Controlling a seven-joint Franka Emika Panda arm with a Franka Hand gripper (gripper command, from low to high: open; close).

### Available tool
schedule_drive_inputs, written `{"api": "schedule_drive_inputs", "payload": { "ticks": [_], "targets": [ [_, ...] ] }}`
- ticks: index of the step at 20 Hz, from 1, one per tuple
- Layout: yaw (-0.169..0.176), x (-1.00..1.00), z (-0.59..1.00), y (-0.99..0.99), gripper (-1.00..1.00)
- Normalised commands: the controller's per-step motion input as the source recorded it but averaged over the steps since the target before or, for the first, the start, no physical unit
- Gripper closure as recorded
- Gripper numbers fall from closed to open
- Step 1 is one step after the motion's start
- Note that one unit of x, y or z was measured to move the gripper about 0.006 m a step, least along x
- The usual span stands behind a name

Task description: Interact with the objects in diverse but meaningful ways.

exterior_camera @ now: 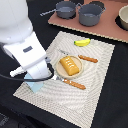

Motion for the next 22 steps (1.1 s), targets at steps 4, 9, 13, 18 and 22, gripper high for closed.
{"api": "schedule_drive_inputs", "payload": {
  "ticks": [4, 9, 13, 18, 22],
  "targets": [
    [0.057, 0.04, -0.44, -0.19, -1.00],
    [0.044, 0.07, -0.30, -0.25, 1.00],
    [0.001, 0.37, 0.10, -0.22, 1.00],
    [0.006, 0.22, 0.16, -0.21, 1.00],
    [0.031, 0.14, 0.48, 0.12, 1.00]
  ]
}}
